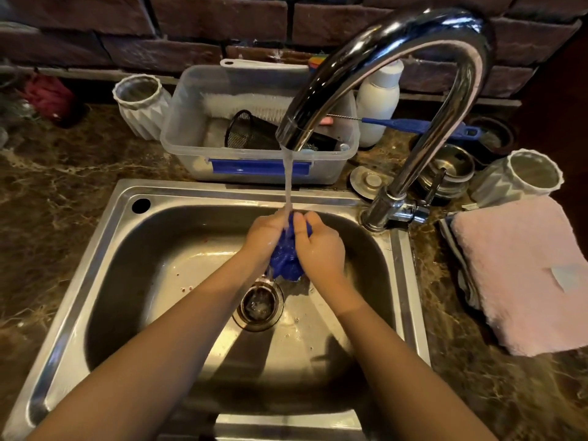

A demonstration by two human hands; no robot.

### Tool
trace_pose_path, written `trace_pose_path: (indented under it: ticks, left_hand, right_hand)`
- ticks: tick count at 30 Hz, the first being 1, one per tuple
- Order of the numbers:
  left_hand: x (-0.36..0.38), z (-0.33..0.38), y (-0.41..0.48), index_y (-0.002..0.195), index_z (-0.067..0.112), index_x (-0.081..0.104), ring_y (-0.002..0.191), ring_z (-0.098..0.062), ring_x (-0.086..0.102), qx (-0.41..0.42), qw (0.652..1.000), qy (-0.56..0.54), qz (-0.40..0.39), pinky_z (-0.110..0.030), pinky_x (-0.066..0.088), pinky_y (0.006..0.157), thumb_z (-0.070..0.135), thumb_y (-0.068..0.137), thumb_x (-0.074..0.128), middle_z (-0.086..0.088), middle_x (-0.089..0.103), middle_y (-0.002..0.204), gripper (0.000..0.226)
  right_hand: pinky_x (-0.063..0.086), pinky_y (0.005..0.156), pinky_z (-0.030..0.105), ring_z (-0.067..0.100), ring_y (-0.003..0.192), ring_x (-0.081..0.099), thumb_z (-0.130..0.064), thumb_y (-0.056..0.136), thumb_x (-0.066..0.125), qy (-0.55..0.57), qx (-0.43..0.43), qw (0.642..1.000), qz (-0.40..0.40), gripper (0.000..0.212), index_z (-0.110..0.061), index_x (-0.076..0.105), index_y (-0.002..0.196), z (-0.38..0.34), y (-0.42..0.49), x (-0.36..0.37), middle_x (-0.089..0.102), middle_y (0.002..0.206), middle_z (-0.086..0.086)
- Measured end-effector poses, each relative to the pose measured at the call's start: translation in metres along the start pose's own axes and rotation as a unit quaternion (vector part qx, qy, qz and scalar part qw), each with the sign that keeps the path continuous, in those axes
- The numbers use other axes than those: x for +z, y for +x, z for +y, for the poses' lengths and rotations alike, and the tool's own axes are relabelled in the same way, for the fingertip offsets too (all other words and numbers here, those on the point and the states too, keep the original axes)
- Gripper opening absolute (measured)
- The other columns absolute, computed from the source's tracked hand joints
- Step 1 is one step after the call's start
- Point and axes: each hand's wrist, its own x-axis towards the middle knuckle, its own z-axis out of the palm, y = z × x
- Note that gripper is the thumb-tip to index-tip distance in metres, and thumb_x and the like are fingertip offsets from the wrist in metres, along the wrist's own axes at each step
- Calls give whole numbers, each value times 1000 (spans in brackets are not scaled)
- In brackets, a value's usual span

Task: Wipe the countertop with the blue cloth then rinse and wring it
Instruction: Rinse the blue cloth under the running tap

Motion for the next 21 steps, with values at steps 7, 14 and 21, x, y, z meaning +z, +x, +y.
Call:
trace_pose_path:
  ticks: [7,14,21]
  left_hand:
    - [11,-5,-7,78,15,59,65,-15,59,-45,984,-170,-11,-28,48,67,27,94,48,-2,59,63,23]
    - [9,-8,-14,95,16,63,75,-18,64,-14,993,-113,-13,-32,53,70,29,95,47,-5,66,80,20]
    - [0,8,-18,101,15,62,94,-25,66,-13,999,-31,-9,-39,53,84,45,83,63,-11,69,100,36]
  right_hand:
    - [49,70,30,16,77,60,-45,98,30,-47,-25,998,36,40,-21,62,103,-41,3,-8,59,76,-2]
    - [43,73,30,23,91,61,-44,99,26,-28,51,998,19,46,-16,60,109,-24,32,-4,64,94,8]
    - [52,74,40,23,80,62,-41,99,27,-15,-40,999,-5,35,-15,51,99,2,-10,-9,64,86,7]
